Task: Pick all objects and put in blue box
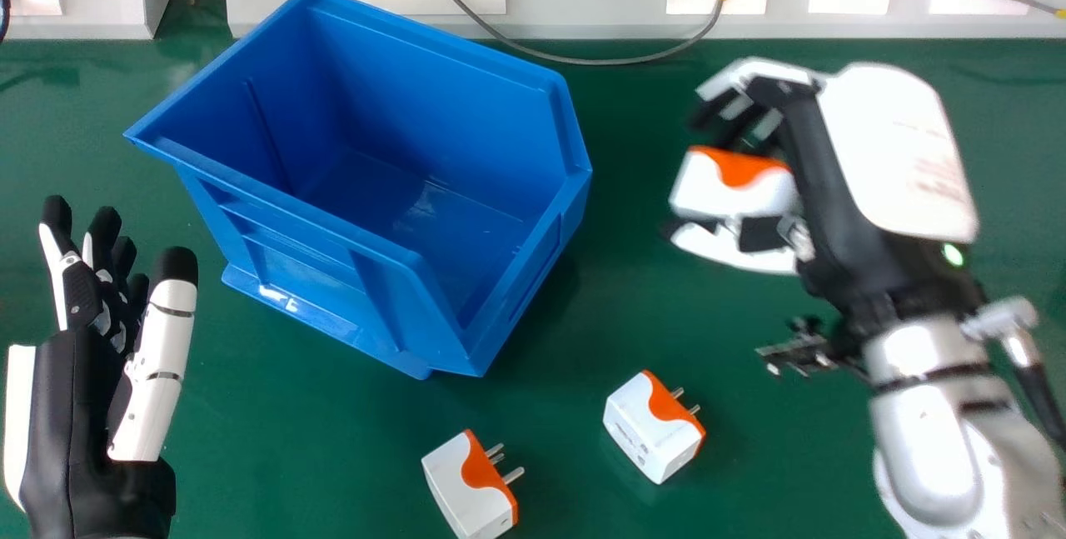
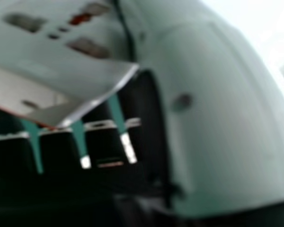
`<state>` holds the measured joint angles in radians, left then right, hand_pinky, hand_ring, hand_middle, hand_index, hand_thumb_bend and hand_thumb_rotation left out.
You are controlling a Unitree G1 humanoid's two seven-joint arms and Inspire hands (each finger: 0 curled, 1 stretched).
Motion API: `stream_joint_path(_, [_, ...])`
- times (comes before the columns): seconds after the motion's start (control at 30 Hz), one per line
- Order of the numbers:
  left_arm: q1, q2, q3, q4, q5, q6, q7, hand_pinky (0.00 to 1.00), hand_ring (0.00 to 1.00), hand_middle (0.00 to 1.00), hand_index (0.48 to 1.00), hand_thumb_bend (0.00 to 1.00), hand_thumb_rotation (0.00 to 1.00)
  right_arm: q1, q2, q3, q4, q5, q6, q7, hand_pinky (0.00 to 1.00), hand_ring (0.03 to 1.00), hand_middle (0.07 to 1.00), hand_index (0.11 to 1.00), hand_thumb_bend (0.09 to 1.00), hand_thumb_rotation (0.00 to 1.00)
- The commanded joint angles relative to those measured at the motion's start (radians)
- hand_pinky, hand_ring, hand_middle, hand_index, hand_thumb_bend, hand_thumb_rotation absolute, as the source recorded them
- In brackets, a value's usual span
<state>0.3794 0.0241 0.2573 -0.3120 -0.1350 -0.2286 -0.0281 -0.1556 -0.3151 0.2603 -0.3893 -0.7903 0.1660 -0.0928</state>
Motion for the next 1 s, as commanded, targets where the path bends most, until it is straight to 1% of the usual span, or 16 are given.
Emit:
stream_joint_path(0.0, [-0.003,-0.001,-0.003,-0.014,0.002,-0.004,0.003,1.0,1.0,1.0,1.0,0.53,0.65,-0.067,0.017,0.012,0.018,-0.003,-0.038,0.006,0.27,0.387,0.49,0.557,0.484,0.0])
stream_joint_path(0.03, [-0.002,-0.003,-0.005,-0.015,0.0,0.0,0.005,1.0,1.0,1.0,1.0,0.55,0.65,-0.092,0.028,0.021,0.036,-0.003,-0.045,0.007,0.26,0.386,0.487,0.558,0.483,0.0])
stream_joint_path(0.07, [-0.001,-0.003,-0.006,-0.014,0.002,-0.002,0.005,1.0,1.0,1.0,1.0,0.57,0.65,-0.112,0.039,0.028,0.053,-0.002,-0.05,0.008,0.27,0.388,0.489,0.56,0.483,0.0])
stream_joint_path(0.1, [0.0,-0.003,-0.007,-0.012,0.001,-0.007,0.003,1.0,1.0,1.0,1.0,0.58,0.65,-0.136,0.056,0.036,0.072,0.003,-0.05,0.014,0.27,0.393,0.495,0.562,0.484,0.0])
stream_joint_path(0.2, [0.004,-0.003,-0.01,-0.002,-0.001,-0.021,-0.002,1.0,1.0,1.0,1.0,0.55,0.64,-0.205,0.102,0.061,0.134,0.009,-0.052,0.024,0.28,0.396,0.499,0.558,0.485,0.0])
stream_joint_path(0.23, [0.005,-0.003,-0.01,0.0,-0.005,-0.021,-0.006,1.0,1.0,1.0,1.0,0.54,0.64,-0.232,0.113,0.071,0.155,0.008,-0.057,0.028,0.28,0.398,0.5,0.556,0.485,0.0])
stream_joint_path(0.27, [0.006,-0.005,-0.01,-0.001,-0.015,-0.019,-0.009,1.0,1.0,1.0,1.0,0.53,0.64,-0.256,0.124,0.079,0.172,0.006,-0.06,0.033,0.29,0.396,0.497,0.553,0.486,0.0])
stream_joint_path(0.33, [0.008,-0.005,-0.007,0.0,-0.017,-0.02,-0.012,1.0,1.0,1.0,1.0,0.54,0.63,-0.306,0.155,0.096,0.218,-0.003,-0.054,0.031,0.28,0.396,0.497,0.552,0.486,0.0])
stream_joint_path(0.4, [0.014,-0.006,-0.004,-0.002,-0.007,-0.023,-0.01,1.0,1.0,1.0,1.0,0.55,0.64,-0.354,0.186,0.112,0.277,0.004,-0.06,0.027,0.28,0.391,0.495,0.552,0.485,0.0])
stream_joint_path(0.47, [0.02,-0.007,-0.003,-0.006,-0.001,-0.027,-0.007,1.0,1.0,1.0,1.0,0.56,0.65,-0.397,0.21,0.125,0.341,0.013,-0.078,0.018,0.28,0.397,0.505,0.549,0.486,0.0])
stream_joint_path(0.6, [0.03,-0.005,-0.003,-0.013,0.007,-0.032,-0.009,1.0,1.0,1.0,1.0,0.57,0.67,-0.48,0.247,0.155,0.489,-0.001,-0.108,-0.023,0.26,0.415,0.549,0.531,0.484,0.0])
stream_joint_path(0.67, [0.036,-0.006,-0.003,-0.018,0.008,-0.033,-0.009,1.0,1.0,1.0,1.0,0.54,0.66,-0.521,0.265,0.17,0.561,-0.007,-0.107,-0.027,0.27,0.423,0.56,0.522,0.484,0.0])
stream_joint_path(0.7, [0.038,-0.007,-0.004,-0.02,0.008,-0.032,-0.008,1.0,1.0,1.0,1.0,0.53,0.66,-0.539,0.274,0.176,0.594,-0.005,-0.107,-0.028,0.27,0.424,0.562,0.52,0.484,0.0])
stream_joint_path(0.83, [0.047,-0.009,-0.005,-0.029,0.02,-0.031,0.0,1.0,1.0,1.0,1.0,0.53,0.65,-0.612,0.313,0.187,0.752,0.01,-0.136,-0.08,0.27,0.429,0.561,0.512,0.486,0.0])
stream_joint_path(0.9, [0.05,-0.009,-0.007,-0.032,0.014,-0.034,-0.004,1.0,1.0,1.0,1.0,0.52,0.66,-0.643,0.326,0.189,0.822,0.022,-0.157,-0.098,0.29,0.429,0.55,0.511,0.489,0.0])
stream_joint_path(0.97, [0.055,-0.011,-0.009,-0.04,0.015,-0.028,0.0,1.0,1.0,1.0,1.0,0.53,0.66,-0.675,0.344,0.189,0.889,0.036,-0.16,-0.1,0.29,0.428,0.547,0.514,0.489,0.0])
